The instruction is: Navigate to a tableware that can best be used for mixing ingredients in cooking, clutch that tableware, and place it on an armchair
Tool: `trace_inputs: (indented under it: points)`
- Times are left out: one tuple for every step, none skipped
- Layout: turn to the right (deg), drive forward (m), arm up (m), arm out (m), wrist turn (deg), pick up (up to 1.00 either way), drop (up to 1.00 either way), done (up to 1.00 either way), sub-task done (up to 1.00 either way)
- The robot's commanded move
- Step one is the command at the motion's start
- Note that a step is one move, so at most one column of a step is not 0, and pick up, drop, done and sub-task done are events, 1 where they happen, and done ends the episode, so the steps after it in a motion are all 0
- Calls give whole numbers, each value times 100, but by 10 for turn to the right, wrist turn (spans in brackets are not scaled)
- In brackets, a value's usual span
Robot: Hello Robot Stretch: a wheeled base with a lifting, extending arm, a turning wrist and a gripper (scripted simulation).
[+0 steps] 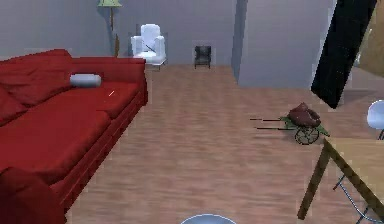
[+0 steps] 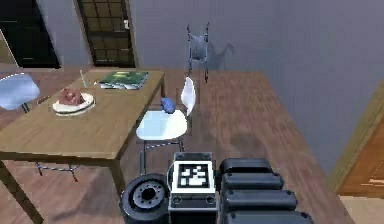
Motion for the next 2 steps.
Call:
trace_inputs:
  points:
    - [0,100,0,0,0,0,0,0,0]
    - [0,100,0,0,0,0,0,0,0]
